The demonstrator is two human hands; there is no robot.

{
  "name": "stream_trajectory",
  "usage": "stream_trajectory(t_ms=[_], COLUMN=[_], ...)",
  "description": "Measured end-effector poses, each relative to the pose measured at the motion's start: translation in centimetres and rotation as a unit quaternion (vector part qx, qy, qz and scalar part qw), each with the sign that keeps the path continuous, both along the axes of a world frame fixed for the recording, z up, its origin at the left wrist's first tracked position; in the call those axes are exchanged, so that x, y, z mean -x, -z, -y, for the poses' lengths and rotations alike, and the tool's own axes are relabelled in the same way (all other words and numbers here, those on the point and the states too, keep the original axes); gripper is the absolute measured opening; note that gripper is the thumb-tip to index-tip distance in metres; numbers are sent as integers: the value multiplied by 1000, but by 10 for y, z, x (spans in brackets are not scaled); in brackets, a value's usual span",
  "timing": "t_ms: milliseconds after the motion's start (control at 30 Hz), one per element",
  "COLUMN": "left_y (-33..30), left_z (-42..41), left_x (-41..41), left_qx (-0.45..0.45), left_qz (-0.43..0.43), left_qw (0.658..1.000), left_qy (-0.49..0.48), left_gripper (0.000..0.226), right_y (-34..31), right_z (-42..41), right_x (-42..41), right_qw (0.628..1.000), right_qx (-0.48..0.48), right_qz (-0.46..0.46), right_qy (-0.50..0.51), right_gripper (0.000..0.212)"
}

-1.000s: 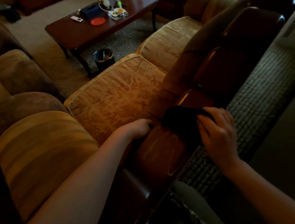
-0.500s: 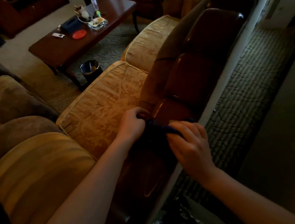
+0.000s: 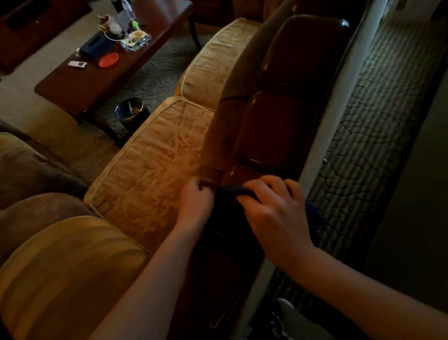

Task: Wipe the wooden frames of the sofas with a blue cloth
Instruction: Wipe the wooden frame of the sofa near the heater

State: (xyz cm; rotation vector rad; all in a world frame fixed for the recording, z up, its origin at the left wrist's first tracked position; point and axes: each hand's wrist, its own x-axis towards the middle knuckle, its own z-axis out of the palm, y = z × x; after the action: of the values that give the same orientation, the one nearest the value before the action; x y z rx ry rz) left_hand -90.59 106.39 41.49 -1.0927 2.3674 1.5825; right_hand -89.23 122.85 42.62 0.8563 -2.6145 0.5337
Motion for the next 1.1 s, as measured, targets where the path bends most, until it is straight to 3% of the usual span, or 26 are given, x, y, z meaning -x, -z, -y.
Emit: stream_trajectory(t_ms=[167,300,400,500,567,600,633,700,733,767,800,933,1033,1100], left_y=[-18,-27,-29,-28,-27,-26,-26,-21,-19,-18,-20,-20,-16,-15], left_z=[7,7,7,2,-7,-11,-15,-19,-20,-20,-22,-25,-26,-26], left_x=[-7,-8,-6,-4,-5,-6,-6,-7,-7,-7,-8,-6,-5,-4], left_qx=[6,-30,-62,-84,-127,-141,-142,-120,-113,-101,-89,-48,-29,-37], left_qz=[-13,-47,-61,-86,-95,-96,-97,-107,-112,-113,-116,-140,-136,-141], left_qw=[1000,998,995,991,987,985,985,987,987,988,989,989,989,988], left_qy=[3,30,50,53,13,-5,-8,-14,-17,-15,-9,27,46,41], left_gripper=[28,22,20,24,31,33,36,50,54,52,44,37,29,32], right_y=[-17,-21,-14,8,27,36,43,51,51,54,54,33,20,17], right_z=[21,72,65,36,15,8,2,-4,-4,-3,0,14,22,34], right_x=[37,45,36,-5,-33,-39,-35,-5,12,27,39,14,-51,-91], right_qw=[997,995,996,998,983,959,912,748,661,613,604,648,654,697], right_qx=[5,-75,-84,34,174,253,336,469,519,549,559,563,582,550], right_qz=[-17,-20,-22,-61,-28,33,115,285,350,377,380,350,372,376], right_qy=[71,55,35,7,58,121,203,374,414,424,423,375,308,266], right_gripper=[7,37,38,21,16,19,23,31,32,31,28,8,13,12])
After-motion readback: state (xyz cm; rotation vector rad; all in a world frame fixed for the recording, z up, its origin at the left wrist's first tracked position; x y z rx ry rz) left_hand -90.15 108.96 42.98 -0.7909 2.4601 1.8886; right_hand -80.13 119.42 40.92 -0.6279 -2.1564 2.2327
